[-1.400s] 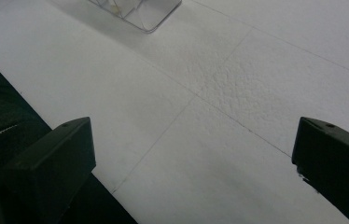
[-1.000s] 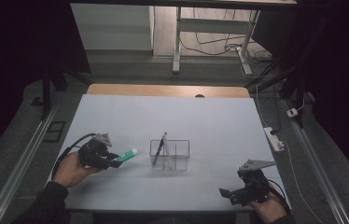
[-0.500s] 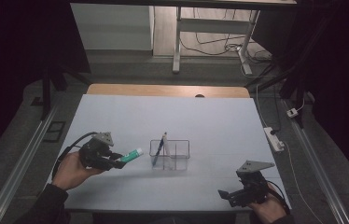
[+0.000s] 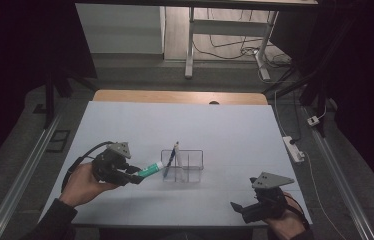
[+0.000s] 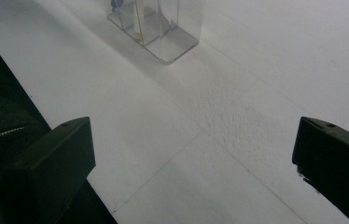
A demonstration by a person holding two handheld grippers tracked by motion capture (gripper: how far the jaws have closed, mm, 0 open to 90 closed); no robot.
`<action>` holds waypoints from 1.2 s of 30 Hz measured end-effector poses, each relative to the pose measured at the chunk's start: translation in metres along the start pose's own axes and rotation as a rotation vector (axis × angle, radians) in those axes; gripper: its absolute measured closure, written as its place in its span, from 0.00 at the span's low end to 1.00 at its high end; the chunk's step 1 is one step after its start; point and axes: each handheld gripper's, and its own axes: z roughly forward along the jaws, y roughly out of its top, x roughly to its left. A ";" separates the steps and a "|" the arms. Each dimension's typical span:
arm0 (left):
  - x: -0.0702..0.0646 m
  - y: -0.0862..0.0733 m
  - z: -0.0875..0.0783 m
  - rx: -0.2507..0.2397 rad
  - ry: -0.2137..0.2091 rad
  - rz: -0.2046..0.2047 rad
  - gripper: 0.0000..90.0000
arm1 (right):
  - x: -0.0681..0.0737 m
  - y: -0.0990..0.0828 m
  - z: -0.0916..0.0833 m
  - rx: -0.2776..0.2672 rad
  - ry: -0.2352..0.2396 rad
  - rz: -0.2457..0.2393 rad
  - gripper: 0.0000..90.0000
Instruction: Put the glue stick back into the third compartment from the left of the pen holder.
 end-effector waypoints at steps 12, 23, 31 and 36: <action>-0.014 0.018 0.004 0.027 -0.007 0.024 0.72 | 0.015 0.013 0.004 -0.030 -0.012 -0.107 0.00; -0.019 0.034 0.008 0.036 -0.030 0.037 0.72 | 0.029 0.026 0.011 -0.020 -0.020 -0.180 0.00; -0.023 0.046 0.012 0.039 -0.050 0.051 0.72 | 0.037 0.036 0.015 -0.027 -0.024 -0.237 0.00; -0.025 0.053 0.015 0.044 -0.064 0.066 0.72 | 0.042 0.043 0.018 -0.027 -0.030 -0.270 0.00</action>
